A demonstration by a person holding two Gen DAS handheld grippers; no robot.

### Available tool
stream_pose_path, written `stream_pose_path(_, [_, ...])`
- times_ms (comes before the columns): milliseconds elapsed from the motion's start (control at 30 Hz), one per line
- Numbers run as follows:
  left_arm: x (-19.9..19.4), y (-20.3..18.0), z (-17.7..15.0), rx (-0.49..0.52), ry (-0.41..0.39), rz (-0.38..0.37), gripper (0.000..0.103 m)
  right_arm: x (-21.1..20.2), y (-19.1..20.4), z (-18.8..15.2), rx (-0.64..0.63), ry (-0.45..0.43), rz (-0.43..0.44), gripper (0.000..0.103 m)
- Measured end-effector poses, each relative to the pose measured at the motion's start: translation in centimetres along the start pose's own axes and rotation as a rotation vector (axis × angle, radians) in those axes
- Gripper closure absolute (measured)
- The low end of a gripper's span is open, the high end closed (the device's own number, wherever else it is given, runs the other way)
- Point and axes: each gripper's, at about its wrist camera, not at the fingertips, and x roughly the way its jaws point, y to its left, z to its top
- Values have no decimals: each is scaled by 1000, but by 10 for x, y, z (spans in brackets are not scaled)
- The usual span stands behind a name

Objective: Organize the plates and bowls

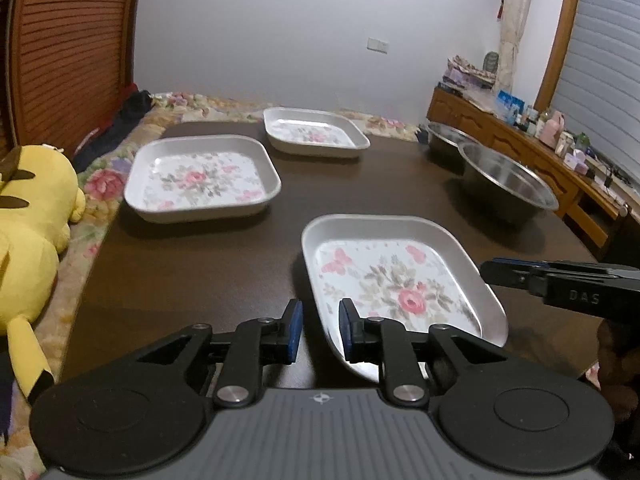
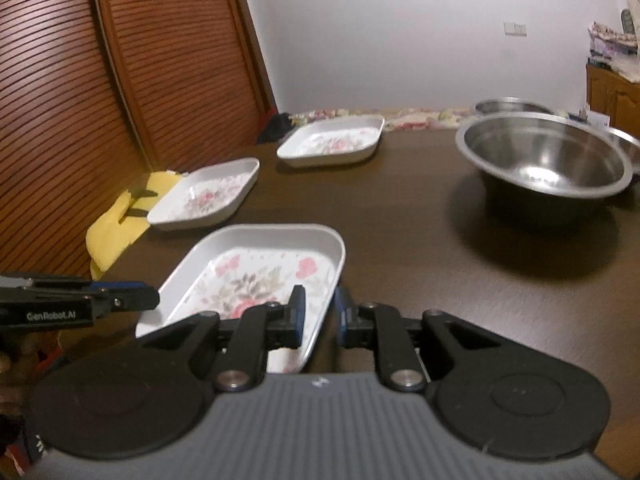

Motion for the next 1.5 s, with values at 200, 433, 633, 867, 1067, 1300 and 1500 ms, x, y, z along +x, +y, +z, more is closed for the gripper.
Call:
stream_pose_path(200, [-4,9,13,1,-29,28,73,-4,6,17,-18,-37,30,72])
stream_pose_path(433, [-1,30,32,0,-67,68,57,13,20,38,-108,-32,69,65])
stream_pose_path(633, [9,59,53,-19,-105,118,52,42,27,61,-145,13,106,59])
stream_pose_path(867, [27,95,76,-47,-109,162,51,78,48,93,-172,63,169,59])
stream_pose_path(1067, [43,123,87,-74,-98,195,51,118,65,108,-200,124,205,60])
stream_pose_path(1300, [61,139,88,-84,-60,190,53,154,77,113,-236,197,205,60])
stream_pose_path(1500, [70,150,86,-105,-37,170,58,173,80,112,-248,244,196,60])
